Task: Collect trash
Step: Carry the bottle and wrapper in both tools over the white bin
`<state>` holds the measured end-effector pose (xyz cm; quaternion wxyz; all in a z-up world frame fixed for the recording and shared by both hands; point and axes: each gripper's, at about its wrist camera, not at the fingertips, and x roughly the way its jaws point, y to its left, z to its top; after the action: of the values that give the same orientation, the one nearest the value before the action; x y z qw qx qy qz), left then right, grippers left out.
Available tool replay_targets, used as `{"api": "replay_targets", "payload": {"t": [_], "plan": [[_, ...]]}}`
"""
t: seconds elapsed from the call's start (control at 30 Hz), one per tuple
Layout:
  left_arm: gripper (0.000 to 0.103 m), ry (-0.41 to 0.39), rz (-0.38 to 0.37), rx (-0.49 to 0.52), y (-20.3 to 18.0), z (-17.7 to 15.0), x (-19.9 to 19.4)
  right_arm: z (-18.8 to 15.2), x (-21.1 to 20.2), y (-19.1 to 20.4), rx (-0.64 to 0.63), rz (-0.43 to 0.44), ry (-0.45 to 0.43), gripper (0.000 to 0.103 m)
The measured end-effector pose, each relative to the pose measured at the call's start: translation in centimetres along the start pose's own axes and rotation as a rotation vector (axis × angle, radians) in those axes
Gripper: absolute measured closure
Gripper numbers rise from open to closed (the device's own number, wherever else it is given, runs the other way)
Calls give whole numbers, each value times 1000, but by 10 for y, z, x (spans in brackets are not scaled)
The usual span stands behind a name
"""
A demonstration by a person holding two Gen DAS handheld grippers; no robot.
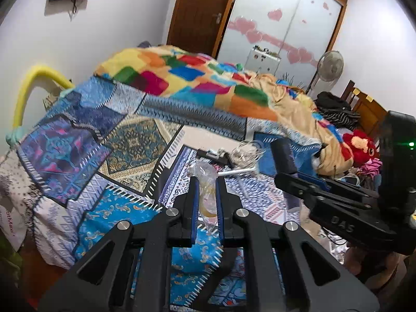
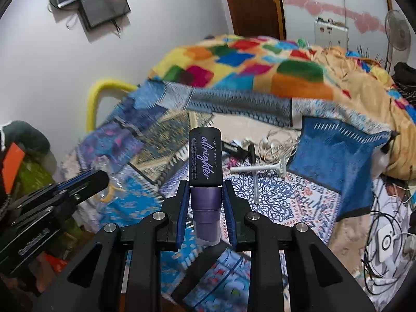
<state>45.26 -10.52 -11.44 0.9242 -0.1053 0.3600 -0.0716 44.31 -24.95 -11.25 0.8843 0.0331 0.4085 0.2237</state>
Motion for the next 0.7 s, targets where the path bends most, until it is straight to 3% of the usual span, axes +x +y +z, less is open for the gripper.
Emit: {"api": "replay_targets", "payload": {"t": [0.23,0.7], "plan": [[92,-74,4,21,-13,0,-69,2,-71,31,-47,21,-100,80],[92,-146,104,7,18,-38,-187,-32,-138,96,-138,102,-169,80]]}}
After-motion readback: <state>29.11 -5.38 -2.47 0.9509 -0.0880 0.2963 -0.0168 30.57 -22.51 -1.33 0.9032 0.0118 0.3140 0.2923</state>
